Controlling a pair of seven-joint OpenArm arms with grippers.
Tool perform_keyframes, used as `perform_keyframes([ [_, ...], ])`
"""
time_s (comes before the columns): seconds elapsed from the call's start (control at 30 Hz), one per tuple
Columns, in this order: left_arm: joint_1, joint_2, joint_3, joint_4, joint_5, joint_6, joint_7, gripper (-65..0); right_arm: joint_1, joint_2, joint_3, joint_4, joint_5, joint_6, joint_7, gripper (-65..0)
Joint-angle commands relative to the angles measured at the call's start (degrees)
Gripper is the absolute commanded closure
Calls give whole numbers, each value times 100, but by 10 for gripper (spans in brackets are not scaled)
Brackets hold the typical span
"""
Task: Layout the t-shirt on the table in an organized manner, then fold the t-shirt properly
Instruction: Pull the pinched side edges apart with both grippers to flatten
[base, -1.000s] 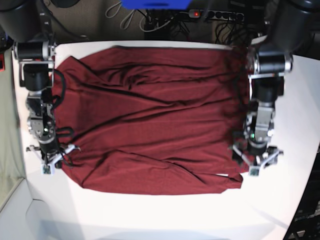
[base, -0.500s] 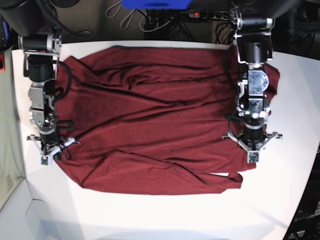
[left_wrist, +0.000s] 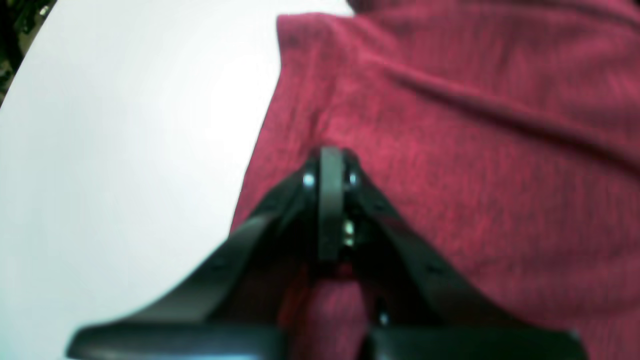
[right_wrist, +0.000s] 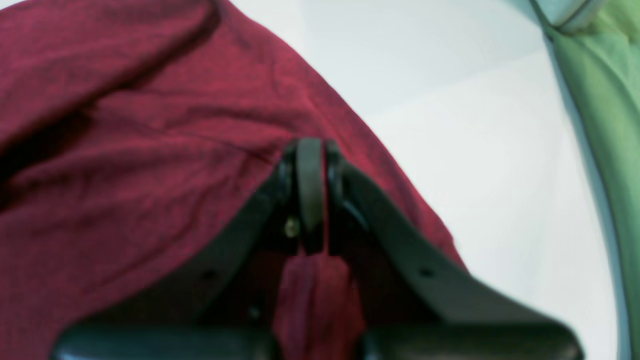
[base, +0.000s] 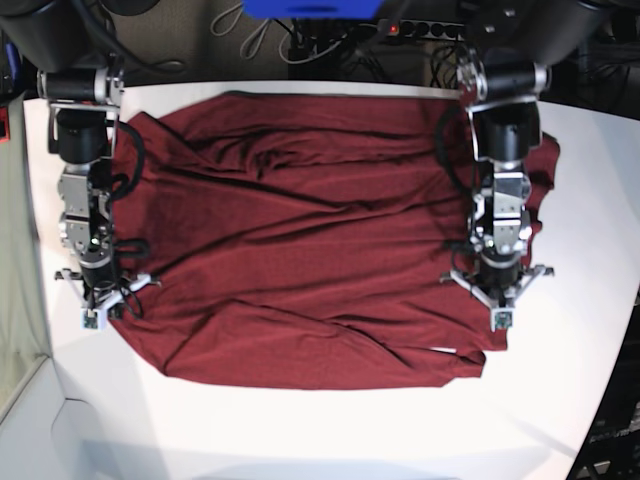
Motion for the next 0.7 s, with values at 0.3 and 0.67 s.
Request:
perform_keyframes([
  [0.3, -1103, -468, -7, -2172, 17, 34, -1234, -3, 116, 107, 5, 85, 23, 8, 183, 0],
  [0.67, -1208, -617, -15, -1319, 8, 43, -1199, -2, 195, 98, 14, 111, 23, 8, 183, 0],
])
